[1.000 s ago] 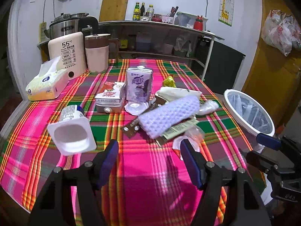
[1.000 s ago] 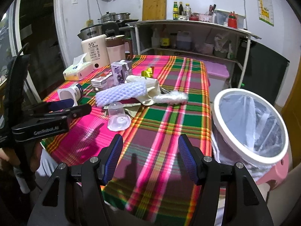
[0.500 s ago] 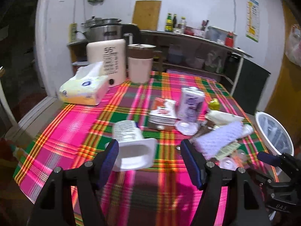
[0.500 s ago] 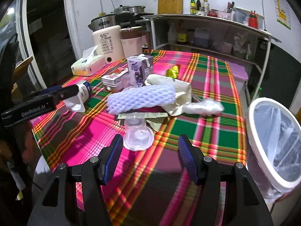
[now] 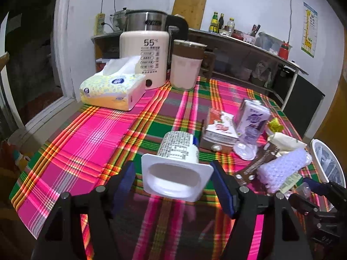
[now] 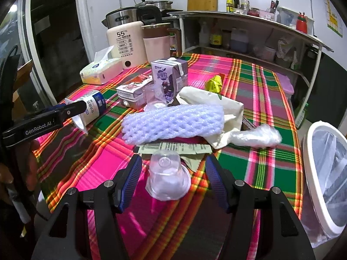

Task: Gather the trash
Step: 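Grasp the clear plastic cup with the right tool while the left tool grasps the white yogurt cup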

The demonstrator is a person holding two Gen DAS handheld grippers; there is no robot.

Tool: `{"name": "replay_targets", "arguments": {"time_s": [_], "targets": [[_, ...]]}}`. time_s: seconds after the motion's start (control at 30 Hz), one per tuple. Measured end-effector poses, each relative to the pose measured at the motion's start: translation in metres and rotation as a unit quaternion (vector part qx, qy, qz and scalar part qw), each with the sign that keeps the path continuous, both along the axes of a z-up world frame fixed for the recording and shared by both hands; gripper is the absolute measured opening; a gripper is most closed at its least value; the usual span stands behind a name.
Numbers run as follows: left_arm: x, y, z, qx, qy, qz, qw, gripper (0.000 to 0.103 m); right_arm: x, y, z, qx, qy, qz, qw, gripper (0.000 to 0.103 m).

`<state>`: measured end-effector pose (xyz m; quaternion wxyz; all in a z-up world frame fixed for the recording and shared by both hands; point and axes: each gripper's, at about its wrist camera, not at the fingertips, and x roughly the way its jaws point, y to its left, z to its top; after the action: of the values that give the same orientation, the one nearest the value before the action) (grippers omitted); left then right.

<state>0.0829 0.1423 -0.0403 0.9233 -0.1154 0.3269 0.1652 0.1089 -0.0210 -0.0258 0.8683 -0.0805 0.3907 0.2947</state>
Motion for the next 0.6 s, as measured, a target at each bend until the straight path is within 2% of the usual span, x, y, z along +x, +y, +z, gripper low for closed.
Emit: {"name": "replay_targets", "arguments": {"time_s": [0.07, 0.13, 0.2, 0.3, 0.33, 0.6], "targets": [[0.0018, 0.0067, -0.0038, -0.009, 0.002, -0.002, 1.0000, 0.072, 0.0023, 0.0024, -0.0012, -0.002, 0.002, 0.001, 1.000, 0.061], [0.0033, 0.0104, -0.0063, -0.017, 0.005, -0.004, 0.9998, 0.072, 0.0030, 0.0031, -0.0017, -0.004, 0.003, 0.000, 1.000, 0.056], [0.0045, 0.0121, -0.0081, -0.024, 0.007, -0.010, 0.9996, 0.072, 0.0038, 0.0038, -0.0016, -0.004, 0.002, -0.002, 1.000, 0.039], [0.0054, 0.0103, -0.0103, -0.033, 0.007, -0.025, 0.9991, 0.069, 0.0043, 0.0048, -0.0017, -0.005, 0.000, -0.002, 1.000, 0.029], [0.0056, 0.0098, -0.0108, -0.038, 0.006, -0.029, 0.9989, 0.067, 0.0039, 0.0041, -0.0012, -0.005, -0.001, -0.004, 1.000, 0.029], [-0.0015, 0.0024, -0.0062, -0.037, -0.002, -0.030, 0.9989, 0.066, -0.0024, -0.0028, 0.0065, 0.008, -0.009, -0.007, 1.000, 0.029]]}}
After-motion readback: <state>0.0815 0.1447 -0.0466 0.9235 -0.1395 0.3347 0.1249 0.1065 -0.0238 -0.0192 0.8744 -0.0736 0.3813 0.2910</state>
